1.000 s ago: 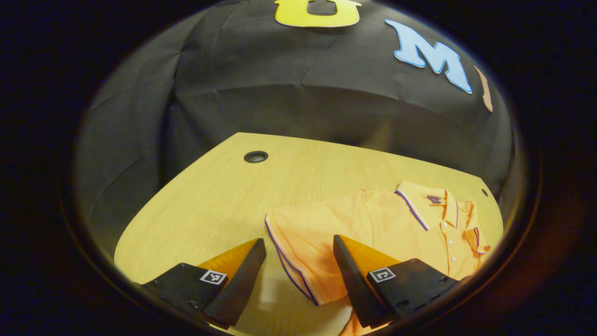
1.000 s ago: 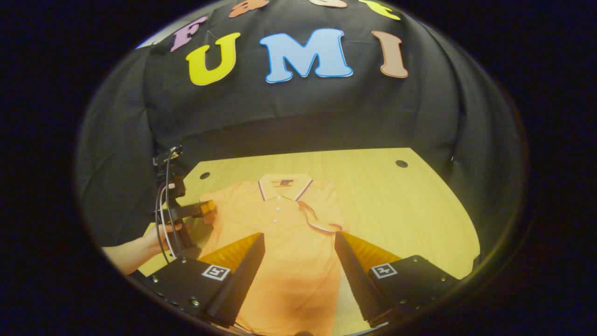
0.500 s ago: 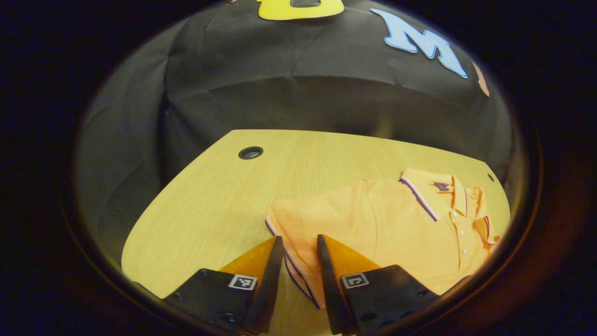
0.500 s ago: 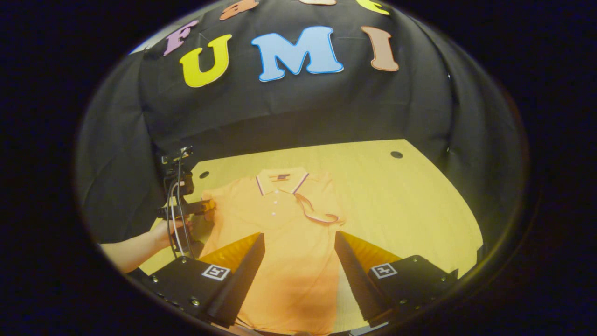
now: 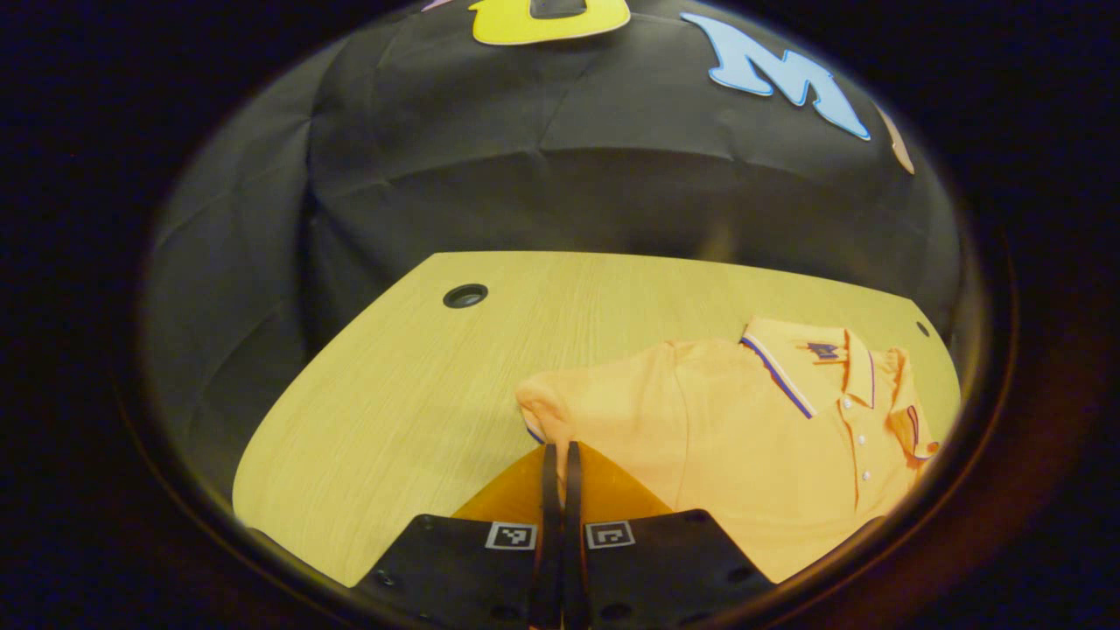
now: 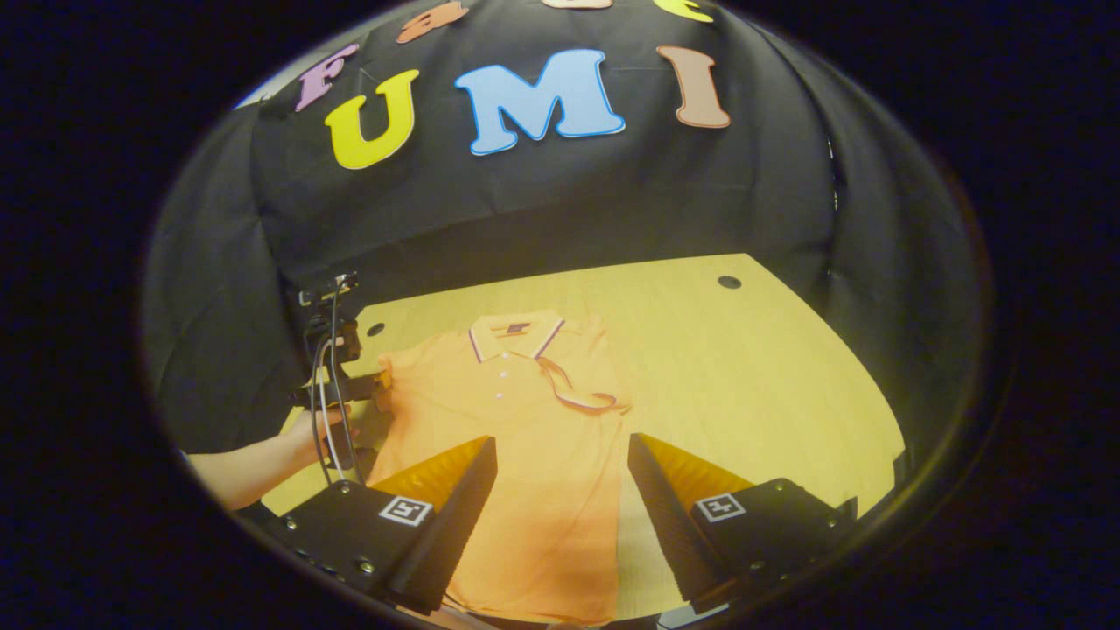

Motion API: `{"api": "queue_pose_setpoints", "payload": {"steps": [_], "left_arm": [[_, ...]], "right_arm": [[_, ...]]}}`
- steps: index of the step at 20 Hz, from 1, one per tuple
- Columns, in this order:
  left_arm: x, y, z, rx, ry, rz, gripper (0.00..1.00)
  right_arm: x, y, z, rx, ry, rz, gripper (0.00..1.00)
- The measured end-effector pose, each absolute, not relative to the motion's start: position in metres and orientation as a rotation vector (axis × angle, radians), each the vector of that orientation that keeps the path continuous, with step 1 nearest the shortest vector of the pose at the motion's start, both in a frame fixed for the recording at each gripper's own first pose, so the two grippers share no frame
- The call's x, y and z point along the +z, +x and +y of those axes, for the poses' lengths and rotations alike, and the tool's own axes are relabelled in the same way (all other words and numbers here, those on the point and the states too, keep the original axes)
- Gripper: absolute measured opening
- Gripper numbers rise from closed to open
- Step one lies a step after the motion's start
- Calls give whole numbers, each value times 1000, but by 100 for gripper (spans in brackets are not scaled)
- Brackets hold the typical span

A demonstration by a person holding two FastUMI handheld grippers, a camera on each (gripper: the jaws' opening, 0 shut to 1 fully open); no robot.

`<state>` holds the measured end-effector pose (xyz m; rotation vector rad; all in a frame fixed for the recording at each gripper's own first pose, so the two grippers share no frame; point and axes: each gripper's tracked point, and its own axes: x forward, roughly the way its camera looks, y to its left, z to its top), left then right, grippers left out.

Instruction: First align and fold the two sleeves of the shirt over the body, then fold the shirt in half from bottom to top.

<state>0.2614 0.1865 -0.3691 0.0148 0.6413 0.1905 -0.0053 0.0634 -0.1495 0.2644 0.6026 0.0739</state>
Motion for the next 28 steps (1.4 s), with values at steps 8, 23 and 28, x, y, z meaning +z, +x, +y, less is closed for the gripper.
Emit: {"api": "queue_pose_setpoints", "payload": {"steps": [8,23,28], "left_arm": [[-320,271,141,110,92,540,6],[-352,267,60,-78,162,628,10],[-349,249,47,-125,124,656,41]], "right_arm": [[-154,-12,53,61,277,606,100],[-167,0,73,56,286,615,96],[-174,-1,65,62,237,606,96]]}}
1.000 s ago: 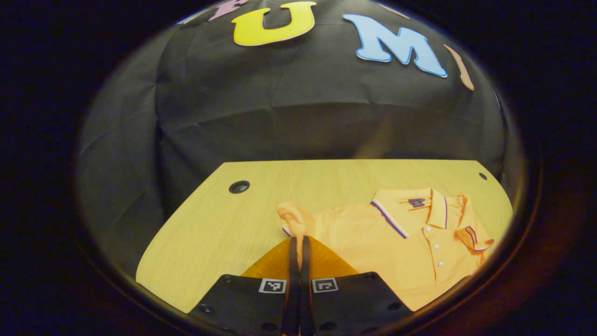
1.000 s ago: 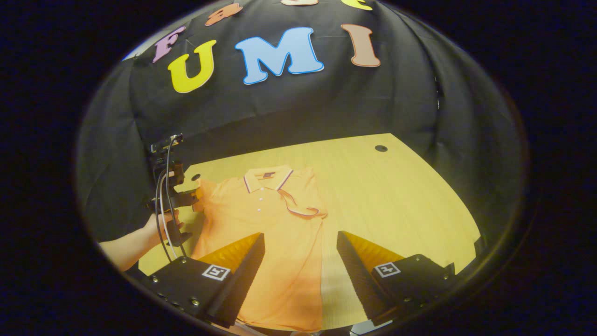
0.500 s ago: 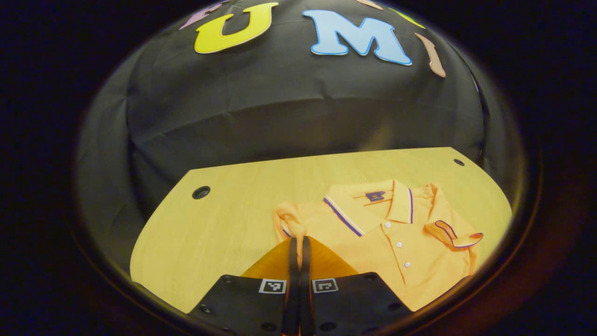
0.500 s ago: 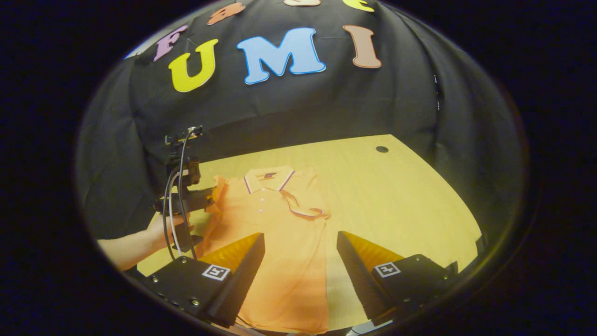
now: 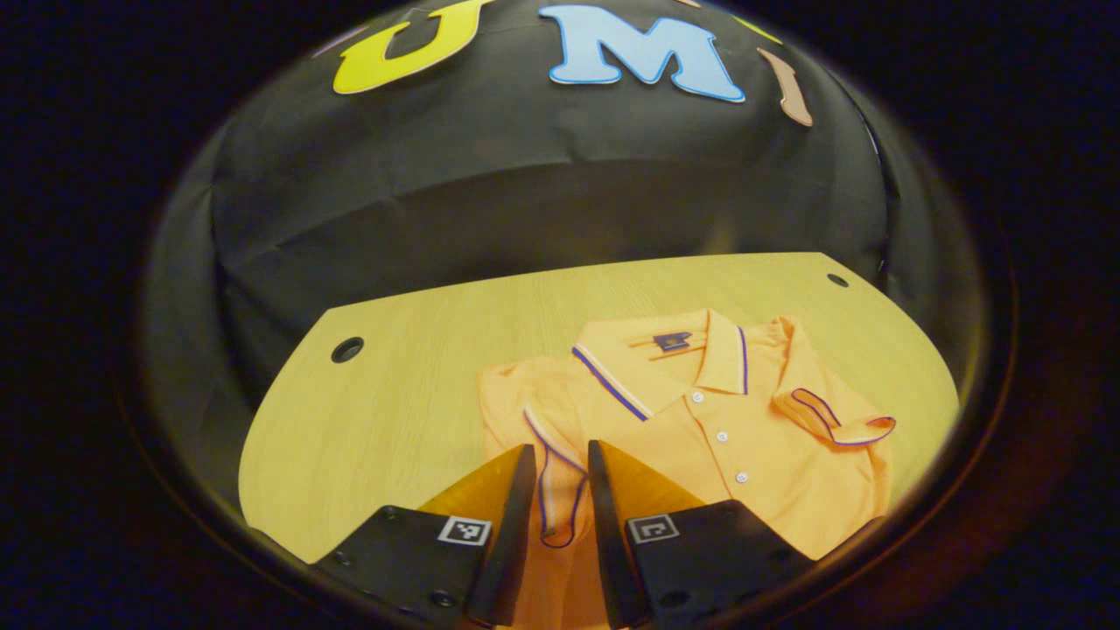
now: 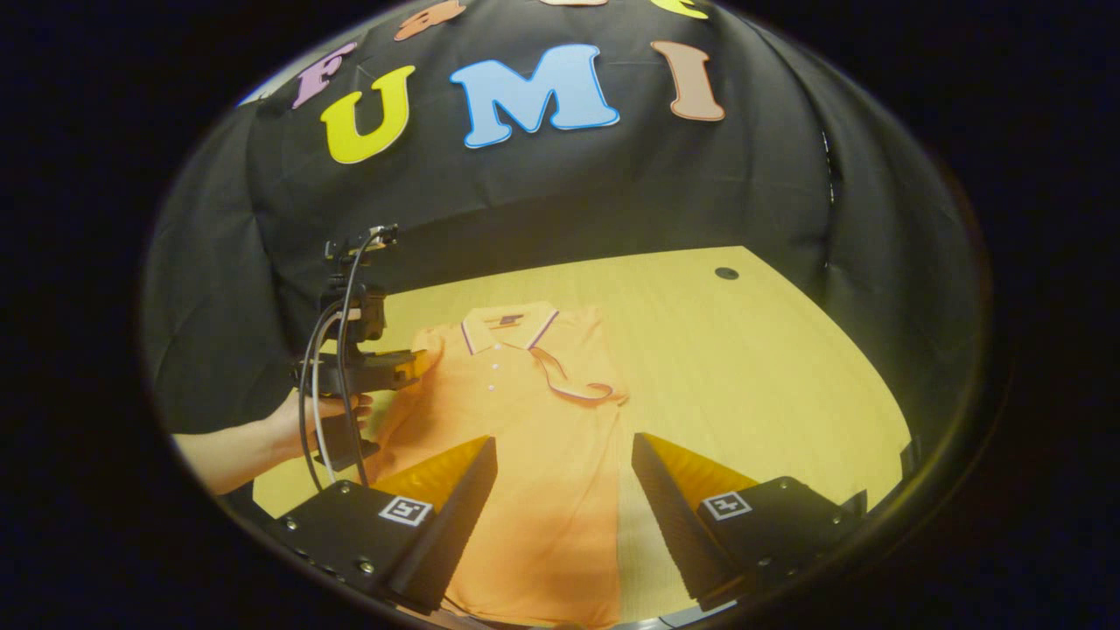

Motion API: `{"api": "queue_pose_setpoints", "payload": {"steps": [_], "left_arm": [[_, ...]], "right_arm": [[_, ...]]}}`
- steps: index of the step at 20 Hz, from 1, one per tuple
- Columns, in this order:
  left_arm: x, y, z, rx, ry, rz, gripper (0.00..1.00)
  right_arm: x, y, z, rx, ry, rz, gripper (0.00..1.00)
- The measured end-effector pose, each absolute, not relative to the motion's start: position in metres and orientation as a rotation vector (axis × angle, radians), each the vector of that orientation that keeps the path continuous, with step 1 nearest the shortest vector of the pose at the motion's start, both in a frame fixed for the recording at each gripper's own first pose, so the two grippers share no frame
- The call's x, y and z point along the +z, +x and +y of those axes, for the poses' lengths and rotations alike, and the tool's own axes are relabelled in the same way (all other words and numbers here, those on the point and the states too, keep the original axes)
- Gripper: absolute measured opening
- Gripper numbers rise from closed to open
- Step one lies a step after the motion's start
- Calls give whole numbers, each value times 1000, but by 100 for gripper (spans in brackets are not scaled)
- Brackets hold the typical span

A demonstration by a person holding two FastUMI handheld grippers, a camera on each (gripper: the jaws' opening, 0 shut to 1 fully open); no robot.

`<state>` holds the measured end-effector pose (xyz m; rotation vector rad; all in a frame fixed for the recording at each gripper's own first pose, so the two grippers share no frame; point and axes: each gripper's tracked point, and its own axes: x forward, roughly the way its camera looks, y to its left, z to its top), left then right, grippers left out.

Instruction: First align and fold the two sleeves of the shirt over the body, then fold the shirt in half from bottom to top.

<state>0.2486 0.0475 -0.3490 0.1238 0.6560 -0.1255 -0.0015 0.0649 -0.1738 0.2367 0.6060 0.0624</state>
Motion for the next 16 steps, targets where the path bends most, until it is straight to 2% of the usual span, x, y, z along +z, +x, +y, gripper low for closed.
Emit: {"api": "queue_pose_setpoints", "payload": {"steps": [2,3,4,10,12,13,14,15,16], "left_arm": [[-344,235,41,-138,95,662,66],[-341,227,39,-143,86,663,72],[-336,218,37,-146,81,659,84],[-312,151,30,-155,56,648,92],[-308,122,33,-147,48,650,92],[-305,106,33,-144,49,653,92],[-304,88,34,-145,51,654,90],[-304,71,37,-143,55,657,92],[-305,55,39,-136,56,659,89]], "right_arm": [[-174,-6,62,58,224,596,96],[-175,-6,62,59,219,593,96],[-177,-9,61,63,212,592,96],[-179,-50,51,102,169,591,96],[-183,-63,51,118,154,592,96],[-184,-70,52,130,152,591,100],[-187,-78,53,140,151,592,96],[-192,-86,55,149,149,598,96],[-195,-95,56,159,148,603,96]]}}
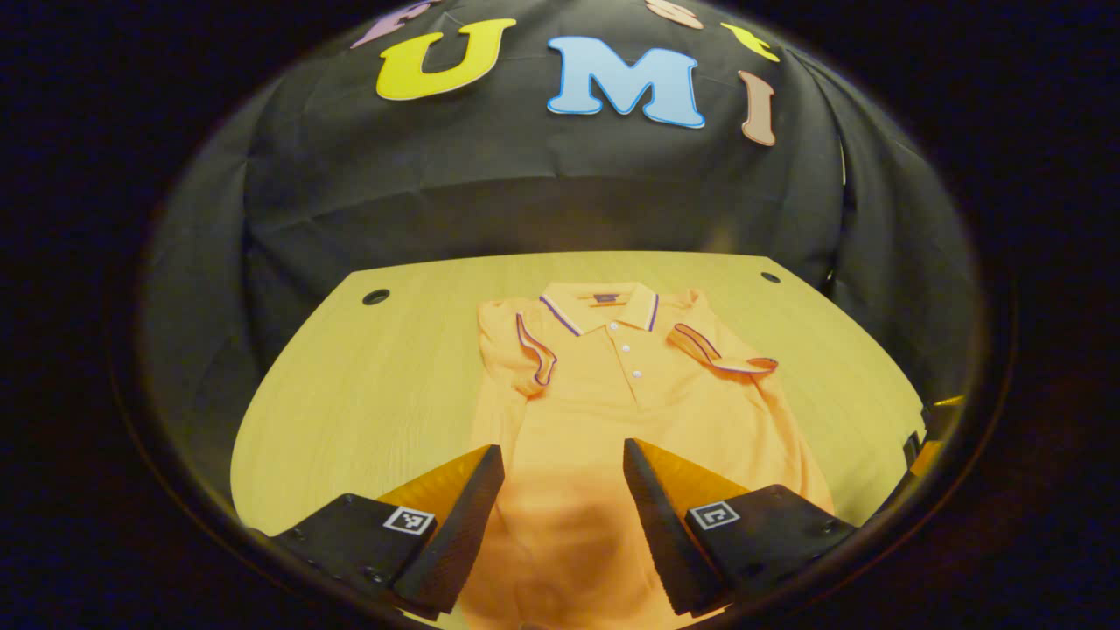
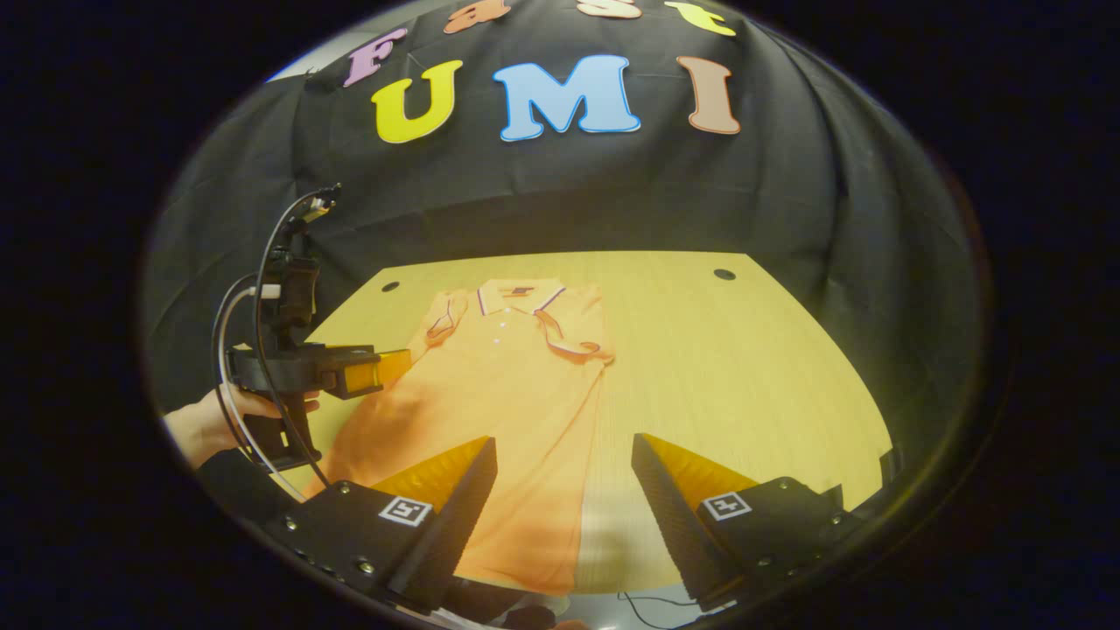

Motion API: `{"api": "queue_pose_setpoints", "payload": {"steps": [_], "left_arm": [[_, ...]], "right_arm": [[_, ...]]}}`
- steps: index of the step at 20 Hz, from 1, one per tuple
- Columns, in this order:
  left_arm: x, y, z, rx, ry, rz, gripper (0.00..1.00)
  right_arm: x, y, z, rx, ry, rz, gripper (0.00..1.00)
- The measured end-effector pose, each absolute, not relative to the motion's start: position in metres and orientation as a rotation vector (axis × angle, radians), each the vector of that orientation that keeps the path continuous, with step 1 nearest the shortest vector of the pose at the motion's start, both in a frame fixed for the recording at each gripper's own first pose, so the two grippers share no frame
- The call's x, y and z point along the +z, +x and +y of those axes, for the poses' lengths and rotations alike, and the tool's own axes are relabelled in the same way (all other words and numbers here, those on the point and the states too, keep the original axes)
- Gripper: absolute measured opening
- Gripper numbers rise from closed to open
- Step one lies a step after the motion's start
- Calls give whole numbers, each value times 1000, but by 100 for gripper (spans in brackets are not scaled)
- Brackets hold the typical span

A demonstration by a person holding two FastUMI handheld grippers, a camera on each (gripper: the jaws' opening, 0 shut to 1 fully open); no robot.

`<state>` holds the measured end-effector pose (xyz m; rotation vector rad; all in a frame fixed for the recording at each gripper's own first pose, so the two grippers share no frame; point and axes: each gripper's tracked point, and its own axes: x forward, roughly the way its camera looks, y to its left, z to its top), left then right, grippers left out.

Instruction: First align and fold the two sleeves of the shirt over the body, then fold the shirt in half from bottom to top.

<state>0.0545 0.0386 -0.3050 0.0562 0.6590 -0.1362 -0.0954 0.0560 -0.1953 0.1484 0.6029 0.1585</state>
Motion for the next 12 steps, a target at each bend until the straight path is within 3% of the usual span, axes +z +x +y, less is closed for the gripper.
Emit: {"api": "queue_pose_setpoints", "payload": {"steps": [12], "left_arm": [[-311,-96,64,-87,32,688,92]], "right_arm": [[-241,-156,57,203,107,665,96]]}}
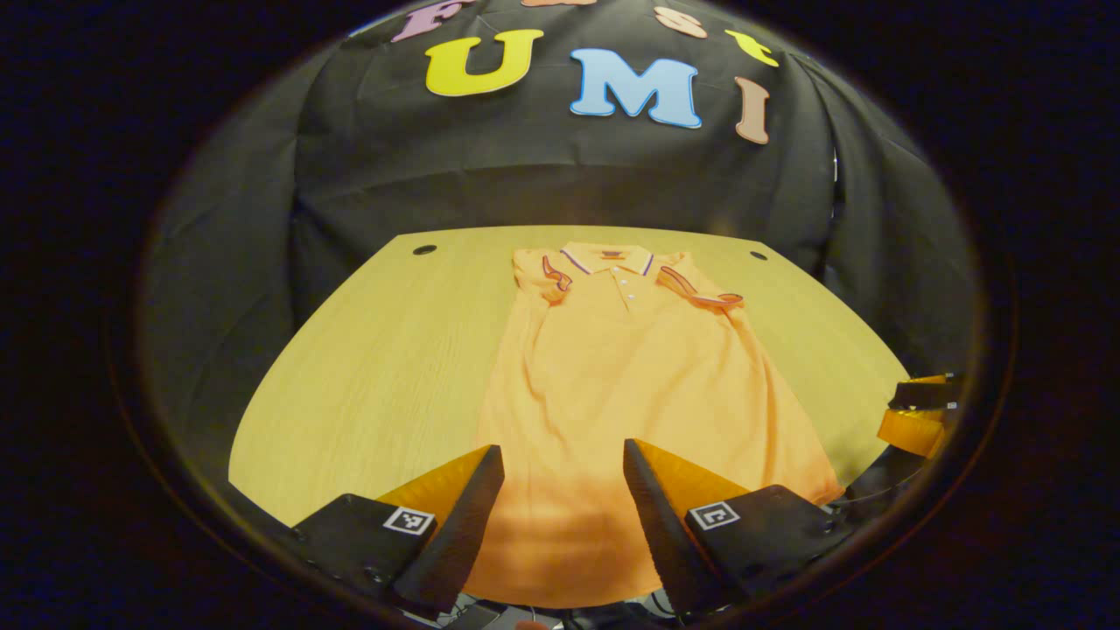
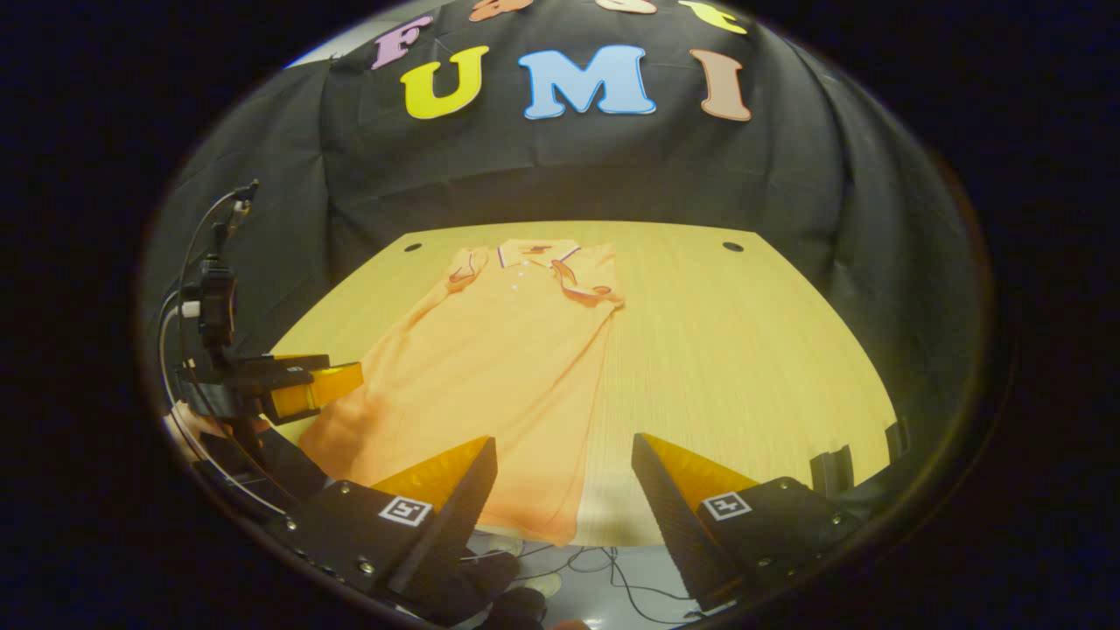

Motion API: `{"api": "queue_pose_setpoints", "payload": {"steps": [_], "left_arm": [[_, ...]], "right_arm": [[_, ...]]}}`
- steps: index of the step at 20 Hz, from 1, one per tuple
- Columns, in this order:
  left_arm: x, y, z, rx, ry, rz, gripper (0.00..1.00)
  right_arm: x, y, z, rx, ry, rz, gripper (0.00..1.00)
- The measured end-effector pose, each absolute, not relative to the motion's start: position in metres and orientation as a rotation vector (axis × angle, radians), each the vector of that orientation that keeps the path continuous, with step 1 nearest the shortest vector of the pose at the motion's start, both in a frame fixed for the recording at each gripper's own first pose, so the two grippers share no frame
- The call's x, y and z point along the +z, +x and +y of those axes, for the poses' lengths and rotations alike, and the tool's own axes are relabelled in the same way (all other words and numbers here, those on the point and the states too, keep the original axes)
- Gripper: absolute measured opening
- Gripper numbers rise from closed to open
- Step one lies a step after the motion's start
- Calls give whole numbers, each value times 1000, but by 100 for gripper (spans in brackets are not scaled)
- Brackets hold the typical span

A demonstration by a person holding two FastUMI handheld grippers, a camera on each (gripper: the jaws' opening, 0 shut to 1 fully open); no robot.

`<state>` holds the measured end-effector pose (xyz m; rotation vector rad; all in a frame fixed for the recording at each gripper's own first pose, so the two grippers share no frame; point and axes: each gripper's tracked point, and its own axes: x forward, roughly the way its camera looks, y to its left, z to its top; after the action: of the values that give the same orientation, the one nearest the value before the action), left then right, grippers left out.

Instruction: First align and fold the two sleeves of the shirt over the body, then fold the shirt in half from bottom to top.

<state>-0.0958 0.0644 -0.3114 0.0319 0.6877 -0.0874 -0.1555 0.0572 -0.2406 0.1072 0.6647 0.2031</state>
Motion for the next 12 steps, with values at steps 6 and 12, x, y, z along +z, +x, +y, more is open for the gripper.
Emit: {"api": "queue_pose_setpoints", "payload": {"steps": [6,12], "left_arm": [[-334,-136,77,-119,63,741,92],[-347,-162,103,-135,73,778,90]], "right_arm": [[-266,-168,63,184,119,737,96],[-287,-173,70,147,130,790,97]]}}
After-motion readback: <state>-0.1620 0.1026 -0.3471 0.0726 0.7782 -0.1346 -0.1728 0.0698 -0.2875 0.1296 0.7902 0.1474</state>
